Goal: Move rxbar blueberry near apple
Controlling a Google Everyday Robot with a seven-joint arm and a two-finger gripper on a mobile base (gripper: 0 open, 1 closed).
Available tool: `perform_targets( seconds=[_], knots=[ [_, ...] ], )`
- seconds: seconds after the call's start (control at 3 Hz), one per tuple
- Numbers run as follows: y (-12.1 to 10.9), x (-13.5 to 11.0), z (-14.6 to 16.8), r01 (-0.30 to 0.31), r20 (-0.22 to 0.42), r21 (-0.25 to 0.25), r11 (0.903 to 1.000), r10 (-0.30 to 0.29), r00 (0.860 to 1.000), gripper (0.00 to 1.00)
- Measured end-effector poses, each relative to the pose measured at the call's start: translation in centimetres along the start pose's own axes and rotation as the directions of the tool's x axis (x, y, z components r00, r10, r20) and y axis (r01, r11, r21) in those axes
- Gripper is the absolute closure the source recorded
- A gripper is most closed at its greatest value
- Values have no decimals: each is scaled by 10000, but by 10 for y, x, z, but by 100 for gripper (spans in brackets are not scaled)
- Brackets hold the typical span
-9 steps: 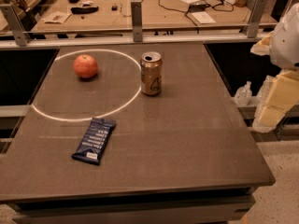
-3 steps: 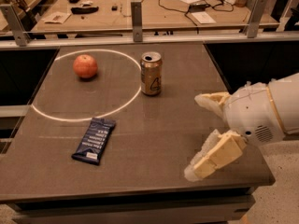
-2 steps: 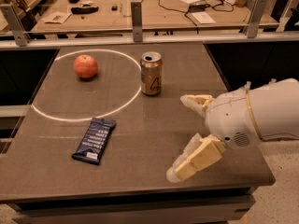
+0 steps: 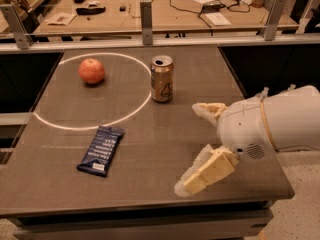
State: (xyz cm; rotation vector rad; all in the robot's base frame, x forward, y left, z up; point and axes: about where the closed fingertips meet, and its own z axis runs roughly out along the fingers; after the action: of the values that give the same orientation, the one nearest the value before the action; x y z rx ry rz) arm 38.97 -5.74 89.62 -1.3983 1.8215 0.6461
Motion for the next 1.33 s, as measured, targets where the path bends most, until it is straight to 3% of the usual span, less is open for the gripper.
perform_targets(
  seconds=[0.33, 0.67, 1.0, 1.33],
  knots=[
    [17, -15, 26, -692, 178, -196, 9974, 696, 9974, 0],
    [32, -33, 58, -1020, 554, -552, 9933, 1050, 9929, 0],
    [35, -43, 95, -1003, 1027, -709, 9924, 1073, 9889, 0],
    [23, -46, 119, -864, 1354, -439, 9953, 916, 9865, 0]
  ],
)
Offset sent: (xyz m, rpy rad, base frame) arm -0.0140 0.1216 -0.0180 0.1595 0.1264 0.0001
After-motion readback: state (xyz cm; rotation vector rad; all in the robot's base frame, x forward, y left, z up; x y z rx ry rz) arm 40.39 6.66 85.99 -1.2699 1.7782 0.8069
